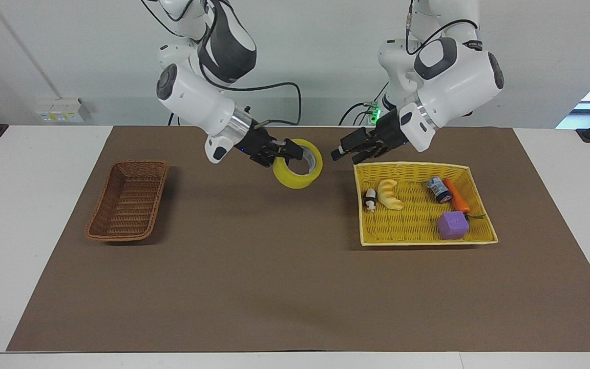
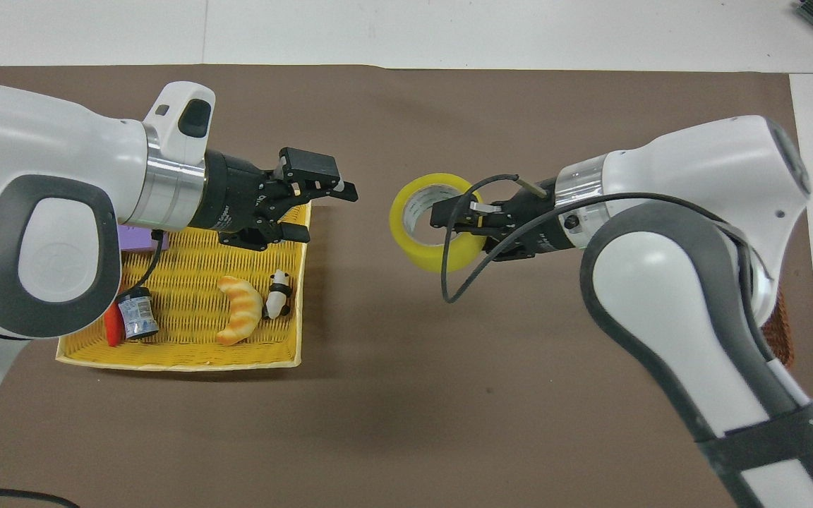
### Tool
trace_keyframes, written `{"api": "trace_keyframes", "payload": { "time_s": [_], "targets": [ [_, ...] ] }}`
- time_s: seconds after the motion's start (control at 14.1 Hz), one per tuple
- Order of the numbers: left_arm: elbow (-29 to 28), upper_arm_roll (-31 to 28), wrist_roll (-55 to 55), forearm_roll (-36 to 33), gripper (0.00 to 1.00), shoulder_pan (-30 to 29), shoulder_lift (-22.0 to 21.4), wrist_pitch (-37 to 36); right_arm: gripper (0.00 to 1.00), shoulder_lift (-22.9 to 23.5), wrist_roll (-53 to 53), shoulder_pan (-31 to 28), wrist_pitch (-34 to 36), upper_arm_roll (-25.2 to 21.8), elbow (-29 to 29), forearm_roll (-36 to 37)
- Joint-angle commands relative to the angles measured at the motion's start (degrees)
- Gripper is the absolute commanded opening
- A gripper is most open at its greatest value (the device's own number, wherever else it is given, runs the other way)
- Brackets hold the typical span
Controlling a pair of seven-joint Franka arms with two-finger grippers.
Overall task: Move tape to another basket
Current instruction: 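Carry the tape to the wicker basket while the left gripper withdraws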
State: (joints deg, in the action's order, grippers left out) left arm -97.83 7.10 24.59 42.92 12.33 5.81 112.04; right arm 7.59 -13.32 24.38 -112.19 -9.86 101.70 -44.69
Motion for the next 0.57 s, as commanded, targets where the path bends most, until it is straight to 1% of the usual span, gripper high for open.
{"api": "trace_keyframes", "payload": {
  "time_s": [0.0,0.07,0.14,0.21,0.28,0.43,0.5],
  "targets": [
    [-0.79,0.02,-0.69,-7.29,1.00,-1.69,-0.80,0.64,0.00,-0.39,8.36,-7.30,4.16,0.37,0.26,3.62],
    [-0.87,0.02,-0.60,-10.63,1.00,-2.13,-0.80,0.46,0.00,-0.39,11.27,-9.77,5.57,0.37,0.34,6.51],
    [-0.87,0.10,-0.68,-14.50,1.00,-2.66,-0.80,0.02,0.00,-0.39,14.08,-12.14,6.19,0.37,0.43,11.15],
    [-0.87,0.10,-0.51,-17.49,1.00,-2.92,-0.80,-0.07,0.00,-0.39,15.59,-13.90,6.19,0.37,0.87,15.64],
    [-0.87,0.10,-0.42,-20.22,1.00,-2.93,-0.80,-0.24,0.00,-0.39,15.69,-15.49,6.02,0.37,1.22,17.77],
    [-0.43,0.02,-0.60,-25.93,1.00,-3.80,-0.80,-1.38,0.00,-0.39,16.47,-20.14,5.85,0.46,2.80,18.14],
    [-0.17,0.02,-1.47,-28.92,1.00,-4.15,-0.80,-1.99,0.00,-0.30,19.00,-22.08,5.06,0.46,4.29,18.32]
  ]
}}
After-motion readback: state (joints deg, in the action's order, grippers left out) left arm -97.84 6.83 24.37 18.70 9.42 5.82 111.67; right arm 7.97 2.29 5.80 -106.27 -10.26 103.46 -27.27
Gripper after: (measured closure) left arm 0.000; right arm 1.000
